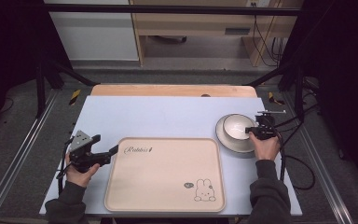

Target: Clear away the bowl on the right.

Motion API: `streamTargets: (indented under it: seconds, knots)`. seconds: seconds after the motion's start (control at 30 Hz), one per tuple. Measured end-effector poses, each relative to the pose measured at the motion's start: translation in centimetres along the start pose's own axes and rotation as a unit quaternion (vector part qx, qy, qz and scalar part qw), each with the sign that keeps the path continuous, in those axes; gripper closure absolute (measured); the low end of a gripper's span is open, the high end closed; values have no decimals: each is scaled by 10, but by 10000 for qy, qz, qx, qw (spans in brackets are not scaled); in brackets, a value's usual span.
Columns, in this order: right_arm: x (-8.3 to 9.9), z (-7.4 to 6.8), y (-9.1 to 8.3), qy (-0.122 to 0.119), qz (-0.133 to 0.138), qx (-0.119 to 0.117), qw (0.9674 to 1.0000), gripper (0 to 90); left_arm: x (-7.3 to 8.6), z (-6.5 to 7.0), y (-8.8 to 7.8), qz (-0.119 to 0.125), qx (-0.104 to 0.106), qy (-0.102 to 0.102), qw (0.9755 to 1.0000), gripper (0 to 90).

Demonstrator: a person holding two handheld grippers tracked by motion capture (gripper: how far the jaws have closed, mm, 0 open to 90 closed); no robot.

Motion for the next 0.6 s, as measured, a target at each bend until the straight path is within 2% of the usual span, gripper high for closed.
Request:
streamTargets:
  seconds: [0.6]
  knots:
    - [-1,2,1,136,1,-43,9999,797,0,0,1,-24,-9,18,10000,146]
Point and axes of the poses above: each handheld gripper's, and its own axes: y roughly forward along the jaws, x roughly out of its underside, z roughly to its right, the point moved 3 cm from there along y, roughly forward along the jaws, and after that the axes turned 13 degrees about -y, right-handed, at the moved point
